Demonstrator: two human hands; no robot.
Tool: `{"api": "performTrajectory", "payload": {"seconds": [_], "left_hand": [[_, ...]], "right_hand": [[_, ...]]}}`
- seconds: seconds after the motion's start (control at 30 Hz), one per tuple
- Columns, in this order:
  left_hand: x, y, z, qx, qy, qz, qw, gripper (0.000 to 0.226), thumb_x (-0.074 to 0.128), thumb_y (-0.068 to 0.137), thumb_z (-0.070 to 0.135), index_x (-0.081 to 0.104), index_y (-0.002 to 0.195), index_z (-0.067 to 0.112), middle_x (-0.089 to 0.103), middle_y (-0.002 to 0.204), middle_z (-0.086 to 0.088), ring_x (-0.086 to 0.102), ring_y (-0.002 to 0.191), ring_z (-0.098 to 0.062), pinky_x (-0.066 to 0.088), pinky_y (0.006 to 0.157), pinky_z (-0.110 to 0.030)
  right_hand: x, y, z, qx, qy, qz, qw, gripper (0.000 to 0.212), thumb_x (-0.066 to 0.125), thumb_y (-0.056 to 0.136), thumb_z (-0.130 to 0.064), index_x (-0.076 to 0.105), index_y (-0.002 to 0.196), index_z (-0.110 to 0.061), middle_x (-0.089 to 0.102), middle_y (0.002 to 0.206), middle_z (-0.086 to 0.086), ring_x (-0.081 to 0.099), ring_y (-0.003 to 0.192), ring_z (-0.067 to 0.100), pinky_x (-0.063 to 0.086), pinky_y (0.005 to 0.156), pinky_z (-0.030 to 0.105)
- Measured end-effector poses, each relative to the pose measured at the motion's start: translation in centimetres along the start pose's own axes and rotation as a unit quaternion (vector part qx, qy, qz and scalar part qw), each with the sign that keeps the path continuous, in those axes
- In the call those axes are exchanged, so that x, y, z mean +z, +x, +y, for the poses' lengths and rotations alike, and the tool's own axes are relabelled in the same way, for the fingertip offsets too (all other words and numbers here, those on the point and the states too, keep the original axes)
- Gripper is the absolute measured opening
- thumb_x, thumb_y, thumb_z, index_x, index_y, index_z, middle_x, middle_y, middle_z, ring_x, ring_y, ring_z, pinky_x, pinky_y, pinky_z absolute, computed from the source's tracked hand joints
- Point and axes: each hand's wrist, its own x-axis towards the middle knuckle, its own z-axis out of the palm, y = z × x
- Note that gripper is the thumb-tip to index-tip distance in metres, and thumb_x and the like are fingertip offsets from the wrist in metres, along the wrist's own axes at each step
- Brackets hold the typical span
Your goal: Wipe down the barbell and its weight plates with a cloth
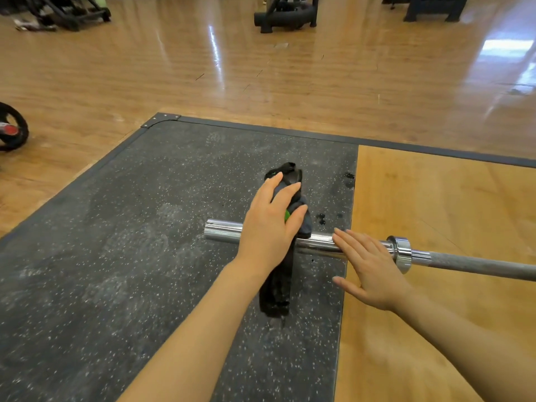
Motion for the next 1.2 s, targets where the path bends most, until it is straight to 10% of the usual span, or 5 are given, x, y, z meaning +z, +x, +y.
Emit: {"api": "performTrajectory", "payload": {"seconds": [1.2], "left_hand": [[0.3,-0.4,-1.3,0.13,0.159,0.01,0.979,0.045,0.052,0.096,0.035,0.056,0.134,0.01,0.045,0.146,-0.014,0.033,0.141,-0.034,0.033,0.112,-0.045]], "right_hand": [[0.1,2.8,1.8,0.023,0.042,0.024,0.999,0.075,0.03,0.091,-0.071,0.027,0.152,-0.028,0.03,0.156,-0.011,0.03,0.139,0.015,0.023,0.114,0.038]]}}
